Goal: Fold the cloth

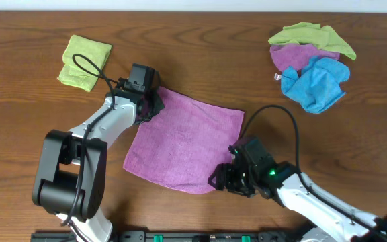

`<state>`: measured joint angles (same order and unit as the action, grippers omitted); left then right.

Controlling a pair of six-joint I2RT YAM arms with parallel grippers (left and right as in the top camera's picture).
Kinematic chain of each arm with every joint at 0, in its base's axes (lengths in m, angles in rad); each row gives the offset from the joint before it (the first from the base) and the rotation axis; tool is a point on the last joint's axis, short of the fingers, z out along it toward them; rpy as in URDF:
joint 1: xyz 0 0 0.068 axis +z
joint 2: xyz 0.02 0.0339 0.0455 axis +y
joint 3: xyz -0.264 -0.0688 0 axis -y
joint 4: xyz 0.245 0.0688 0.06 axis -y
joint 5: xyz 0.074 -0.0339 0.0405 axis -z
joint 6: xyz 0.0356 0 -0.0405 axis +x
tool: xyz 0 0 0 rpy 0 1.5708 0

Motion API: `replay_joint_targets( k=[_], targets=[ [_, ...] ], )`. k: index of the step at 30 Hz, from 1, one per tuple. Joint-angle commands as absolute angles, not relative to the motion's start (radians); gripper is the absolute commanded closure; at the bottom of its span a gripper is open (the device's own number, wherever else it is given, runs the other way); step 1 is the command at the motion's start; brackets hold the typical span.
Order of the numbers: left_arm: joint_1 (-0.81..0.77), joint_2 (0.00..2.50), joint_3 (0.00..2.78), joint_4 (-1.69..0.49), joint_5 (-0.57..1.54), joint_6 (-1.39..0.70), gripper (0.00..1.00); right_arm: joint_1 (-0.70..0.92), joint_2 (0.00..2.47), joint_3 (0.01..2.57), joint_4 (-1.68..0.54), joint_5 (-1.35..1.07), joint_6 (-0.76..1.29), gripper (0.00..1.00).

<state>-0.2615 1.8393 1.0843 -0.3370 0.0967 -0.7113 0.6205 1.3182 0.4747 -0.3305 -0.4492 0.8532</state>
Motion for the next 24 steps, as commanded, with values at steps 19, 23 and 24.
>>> replay_joint_targets(
  k=[19, 23, 24],
  targets=[
    [-0.255, 1.843, 1.084, -0.341, 0.068, -0.71, 0.94, 0.688, 1.247, 0.464, -0.179, -0.585, 0.925, 0.44],
    [-0.255, 1.843, 1.084, -0.344, 0.067, -0.71, 0.94, 0.688, 1.167, 0.464, -0.225, -0.579, 0.94, 0.45],
    [-0.255, 1.843, 1.084, -0.344, 0.067, -0.71, 0.94, 0.688, 1.15, 0.464, -0.243, -0.572, 0.945, 0.46]
  ],
)
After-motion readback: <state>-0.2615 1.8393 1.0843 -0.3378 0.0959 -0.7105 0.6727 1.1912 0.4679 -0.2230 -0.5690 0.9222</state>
